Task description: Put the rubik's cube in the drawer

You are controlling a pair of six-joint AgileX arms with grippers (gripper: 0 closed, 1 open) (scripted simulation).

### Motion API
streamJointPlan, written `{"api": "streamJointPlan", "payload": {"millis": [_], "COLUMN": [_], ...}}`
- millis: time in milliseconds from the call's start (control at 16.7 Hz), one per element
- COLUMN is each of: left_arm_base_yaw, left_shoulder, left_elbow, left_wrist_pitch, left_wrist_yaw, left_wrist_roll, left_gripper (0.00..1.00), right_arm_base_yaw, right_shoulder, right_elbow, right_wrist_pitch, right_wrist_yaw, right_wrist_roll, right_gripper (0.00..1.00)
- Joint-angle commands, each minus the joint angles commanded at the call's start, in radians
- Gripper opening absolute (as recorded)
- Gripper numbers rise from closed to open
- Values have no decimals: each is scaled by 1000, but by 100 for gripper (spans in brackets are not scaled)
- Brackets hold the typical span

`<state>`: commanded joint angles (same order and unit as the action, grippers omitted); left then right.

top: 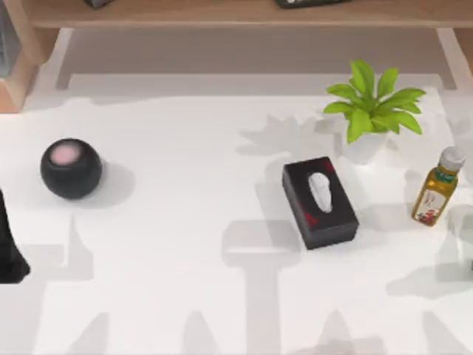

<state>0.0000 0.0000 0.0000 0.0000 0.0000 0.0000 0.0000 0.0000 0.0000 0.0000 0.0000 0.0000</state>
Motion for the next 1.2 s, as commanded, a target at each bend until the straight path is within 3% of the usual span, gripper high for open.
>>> {"api": "streamJointPlan", "payload": {"millis": [420,1200], "left_arm_base_yaw": [0,0], "left_shoulder": [0,0], "left_elbow": [0,0], "left_wrist_pitch": [0,0], "left_wrist_yaw": [0,0], "left_wrist_roll": [0,0], "left_gripper": [100,100], "right_arm_base_yaw": [40,262], "right_shoulder": [161,1342], "right_elbow": [159,1222], "right_wrist_pitch": [16,108], "right_wrist_yaw": [43,284], "right_wrist_roll": [2,13], "right_gripper": [100,100]}}
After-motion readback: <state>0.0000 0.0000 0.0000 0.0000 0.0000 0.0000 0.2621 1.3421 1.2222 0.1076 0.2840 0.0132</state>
